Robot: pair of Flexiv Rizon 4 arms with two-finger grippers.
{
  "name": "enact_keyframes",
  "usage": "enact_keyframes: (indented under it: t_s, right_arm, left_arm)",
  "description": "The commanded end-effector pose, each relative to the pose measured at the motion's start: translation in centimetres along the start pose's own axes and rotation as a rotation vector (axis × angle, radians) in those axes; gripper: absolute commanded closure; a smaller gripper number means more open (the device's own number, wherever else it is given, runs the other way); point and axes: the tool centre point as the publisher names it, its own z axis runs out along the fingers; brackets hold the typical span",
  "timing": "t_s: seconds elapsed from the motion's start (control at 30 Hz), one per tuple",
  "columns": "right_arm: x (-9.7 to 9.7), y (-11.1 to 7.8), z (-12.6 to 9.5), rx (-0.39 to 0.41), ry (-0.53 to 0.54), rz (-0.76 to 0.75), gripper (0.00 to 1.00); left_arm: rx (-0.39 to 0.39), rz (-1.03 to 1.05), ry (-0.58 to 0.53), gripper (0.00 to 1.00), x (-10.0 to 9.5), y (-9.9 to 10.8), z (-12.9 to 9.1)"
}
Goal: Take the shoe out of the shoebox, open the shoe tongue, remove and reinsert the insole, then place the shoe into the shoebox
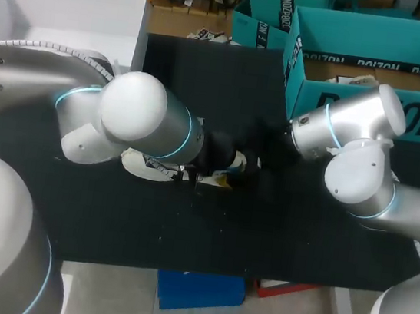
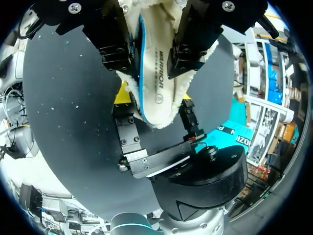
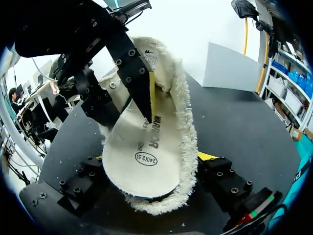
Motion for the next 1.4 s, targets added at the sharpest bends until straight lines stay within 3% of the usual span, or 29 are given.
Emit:
enact_keyframes:
  t_s: [0.03,0.13,0.2,0.4,0.9,1.03,1.4]
  right_arm:
    - [-0.1,-0.3,0.2,0.002,-0.001,0.001,1.00]
    - [-0.1,-0.3,0.2,0.002,-0.001,0.001,1.00]
    - [-0.1,-0.3,0.2,0.002,-0.001,0.001,1.00]
    - [-0.1,-0.3,0.2,0.002,-0.001,0.001,1.00]
    - [-0.1,-0.3,0.2,0.002,-0.001,0.001,1.00]
    - [-0.1,-0.3,0.2,0.002,-0.001,0.001,1.00]
    - [-0.1,-0.3,0.2,0.002,-0.001,0.001,1.00]
  left_arm:
    - [-0.005,0.000,-0.012,0.65,0.2,-0.5,0.7]
    - [-0.006,-0.001,-0.016,0.68,0.0,-0.5,0.8]
    - [-0.009,-0.003,-0.017,1.00,-0.1,-0.4,0.9]
    - [-0.001,-0.009,-0.014,1.00,-0.2,-0.3,-0.1]
    - [0.158,-0.079,0.142,1.00,1.6,1.0,-7.3]
    - [0.229,-0.089,0.177,1.00,2.0,0.1,-9.7]
    - [0.434,-0.107,0.267,1.00,2.5,-4.7,-16.6]
